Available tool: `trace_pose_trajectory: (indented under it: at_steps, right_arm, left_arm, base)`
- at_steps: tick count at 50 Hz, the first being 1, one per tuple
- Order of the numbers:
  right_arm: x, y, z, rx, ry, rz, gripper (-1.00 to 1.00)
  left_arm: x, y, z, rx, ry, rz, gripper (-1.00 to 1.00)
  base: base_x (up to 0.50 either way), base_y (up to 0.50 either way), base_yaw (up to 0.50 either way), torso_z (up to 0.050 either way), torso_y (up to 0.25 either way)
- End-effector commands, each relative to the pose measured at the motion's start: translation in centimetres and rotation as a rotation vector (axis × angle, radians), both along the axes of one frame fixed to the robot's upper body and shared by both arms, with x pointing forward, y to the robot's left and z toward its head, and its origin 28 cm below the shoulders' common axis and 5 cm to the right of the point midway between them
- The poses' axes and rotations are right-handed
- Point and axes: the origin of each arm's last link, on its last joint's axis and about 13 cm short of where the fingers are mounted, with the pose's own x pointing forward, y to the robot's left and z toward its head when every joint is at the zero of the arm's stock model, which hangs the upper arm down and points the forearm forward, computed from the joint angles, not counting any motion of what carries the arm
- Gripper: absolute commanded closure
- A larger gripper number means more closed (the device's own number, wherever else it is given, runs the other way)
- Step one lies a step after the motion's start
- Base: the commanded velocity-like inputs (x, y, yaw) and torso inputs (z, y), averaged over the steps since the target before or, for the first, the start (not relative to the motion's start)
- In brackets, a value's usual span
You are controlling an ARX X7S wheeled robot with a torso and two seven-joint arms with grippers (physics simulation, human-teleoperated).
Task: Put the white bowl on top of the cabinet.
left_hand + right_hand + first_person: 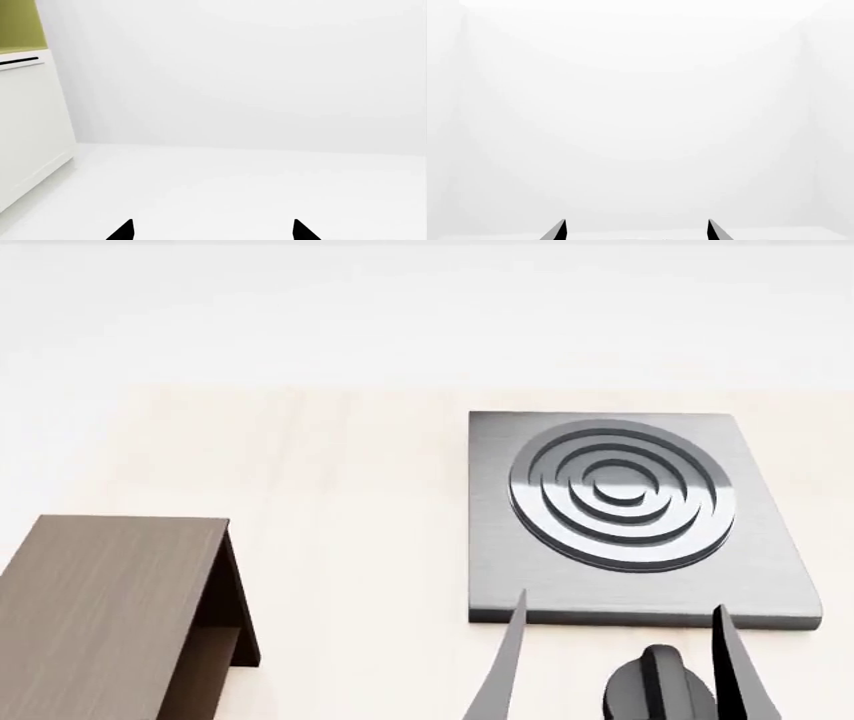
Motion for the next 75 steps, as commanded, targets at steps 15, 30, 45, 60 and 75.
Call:
trace_pose_trajectory:
  at_steps: [15, 30, 45, 60, 75]
  right_arm:
    - [-0.8, -2.2, 3.1, 0.218, -0.005, -0.346, -1.00]
    - [-1.1, -5.7, 3.9, 0.449, 0.040, -0.675, -1.00]
    - [-2.2, -7.8, 4.6, 0.582, 0.051, -0.792, -1.00]
    - [-3.3, -10.0, 5.6, 0.732, 0.087, -0.920, -1.00]
    - [-3.3, -10.5, 5.9, 0.800, 0.142, -0.953, -1.00]
  left_arm:
    - [0.0, 0.0, -0.1, -0.003, 0.002, -0.004, -1.00]
    - [0.0, 0.0, -0.1, -0.002, 0.001, -0.002, -1.00]
    - [0.0, 0.0, -0.1, -0.004, 0.003, 0.000, -1.00]
    - [0.0, 0.1, -0.2, -0.007, 0.006, 0.005, -1.00]
    - [-0.1, 0.1, -0.4, -0.010, 0.009, 0.007, -1.00]
  base:
    - [0.00, 0.00, 0.00, 0.000, 0.000]
    - [0.00, 0.00, 0.00, 0.000, 0.000]
    - [0.00, 0.00, 0.00, 0.000, 0.000]
    - [0.00, 0.00, 0.00, 0.000, 0.000]
    - [0.00, 0.00, 0.00, 0.000, 0.000]
